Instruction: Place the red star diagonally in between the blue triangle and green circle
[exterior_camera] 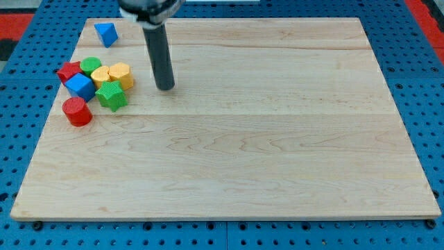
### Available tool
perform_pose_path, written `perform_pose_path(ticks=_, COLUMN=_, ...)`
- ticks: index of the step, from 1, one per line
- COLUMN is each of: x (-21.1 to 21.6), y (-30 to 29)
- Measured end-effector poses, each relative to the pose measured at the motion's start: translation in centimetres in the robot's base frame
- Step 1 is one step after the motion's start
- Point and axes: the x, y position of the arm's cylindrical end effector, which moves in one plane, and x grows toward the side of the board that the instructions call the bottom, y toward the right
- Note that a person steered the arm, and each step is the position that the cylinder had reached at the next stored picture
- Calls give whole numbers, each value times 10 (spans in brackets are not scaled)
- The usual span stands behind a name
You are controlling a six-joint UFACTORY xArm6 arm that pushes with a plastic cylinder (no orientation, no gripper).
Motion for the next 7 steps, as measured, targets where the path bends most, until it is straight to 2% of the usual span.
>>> perform_pose_path(ticks=1, x=62, y=-41)
perform_pose_path(ticks=2, x=89, y=-113)
perform_pose_path(ticks=3, x=98, y=-192)
perform_pose_path(ticks=4, x=95, y=-199)
perform_pose_path(ticks=5, x=80, y=-200)
perform_pose_path(ticks=7, x=-32, y=-200)
